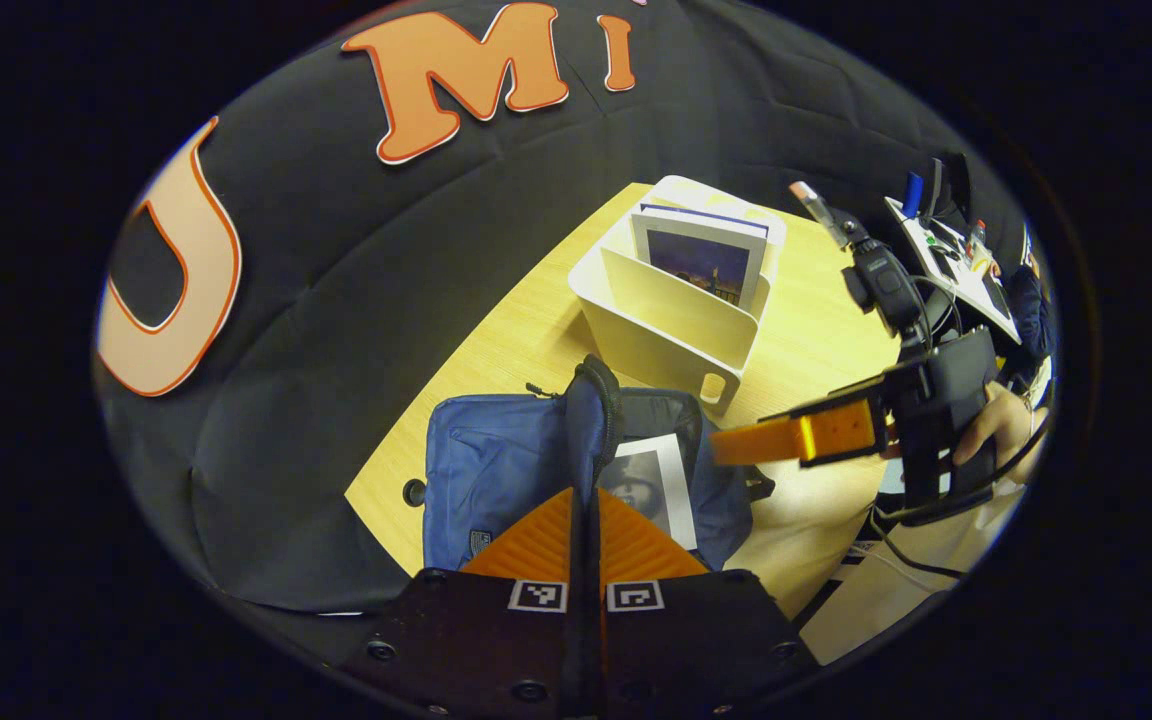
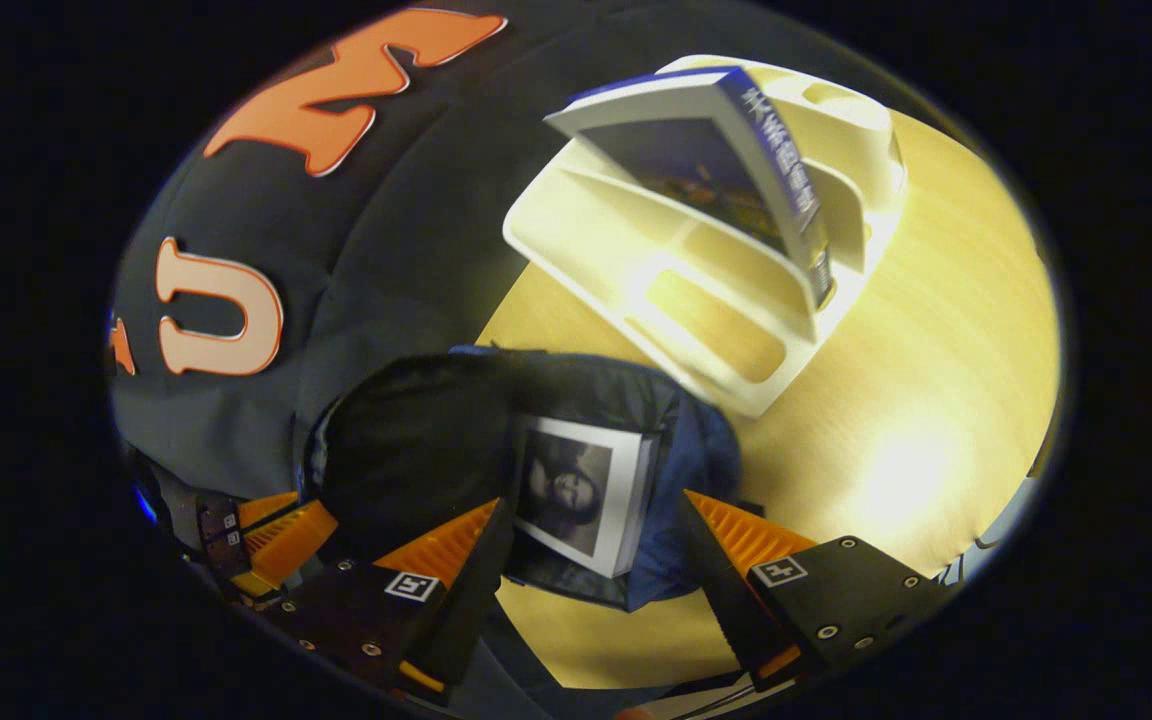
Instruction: Open the schoolbag, grab two books from the bookshelf and put them into the schoolbag.
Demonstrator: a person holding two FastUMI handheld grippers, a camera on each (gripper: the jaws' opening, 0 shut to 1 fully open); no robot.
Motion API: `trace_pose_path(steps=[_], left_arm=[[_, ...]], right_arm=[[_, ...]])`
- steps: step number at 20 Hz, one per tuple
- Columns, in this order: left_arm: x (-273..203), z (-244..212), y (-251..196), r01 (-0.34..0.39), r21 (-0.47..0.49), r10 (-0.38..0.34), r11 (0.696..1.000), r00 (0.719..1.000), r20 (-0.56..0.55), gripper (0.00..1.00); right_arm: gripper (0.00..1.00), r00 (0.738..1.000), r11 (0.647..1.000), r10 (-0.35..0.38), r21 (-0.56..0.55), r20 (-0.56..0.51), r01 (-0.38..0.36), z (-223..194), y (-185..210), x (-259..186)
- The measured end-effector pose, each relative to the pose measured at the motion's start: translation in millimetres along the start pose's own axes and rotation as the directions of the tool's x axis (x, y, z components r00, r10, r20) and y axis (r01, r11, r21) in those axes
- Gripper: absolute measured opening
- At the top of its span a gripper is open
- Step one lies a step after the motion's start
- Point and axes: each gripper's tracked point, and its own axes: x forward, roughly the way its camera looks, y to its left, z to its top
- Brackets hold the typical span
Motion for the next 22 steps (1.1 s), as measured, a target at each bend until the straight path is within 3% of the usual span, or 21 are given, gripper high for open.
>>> trace_pose_path(steps=[6, 10, 16, 22], left_arm=[[6.1, -0.5, -10.4, 0.026, 0.016, -0.026, 1.000, 1.000, -0.001, 0.00], [11.3, -3.0, -12.0, 0.043, 0.004, -0.043, 0.999, 0.999, -0.001, 0.00], [17.1, -6.3, -18.1, 0.066, 0.006, -0.066, 0.998, 0.998, -0.011, 0.01], [16.6, -6.4, -15.3, 0.062, 0.011, -0.061, 0.998, 0.998, -0.016, 0.01]], right_arm=[[0.97, 0.993, 0.990, -0.108, -0.083, 0.038, 0.111, 36.6, -60.4, -52.9], [0.98, 0.979, 0.954, -0.179, -0.224, 0.096, 0.197, 86.0, -80.9, -99.0], [0.97, 0.956, 0.820, -0.211, -0.496, 0.204, 0.286, 157.9, -44.8, -139.5], [0.97, 0.954, 0.681, -0.206, -0.669, 0.217, 0.299, 204.6, 14.1, -127.4]])
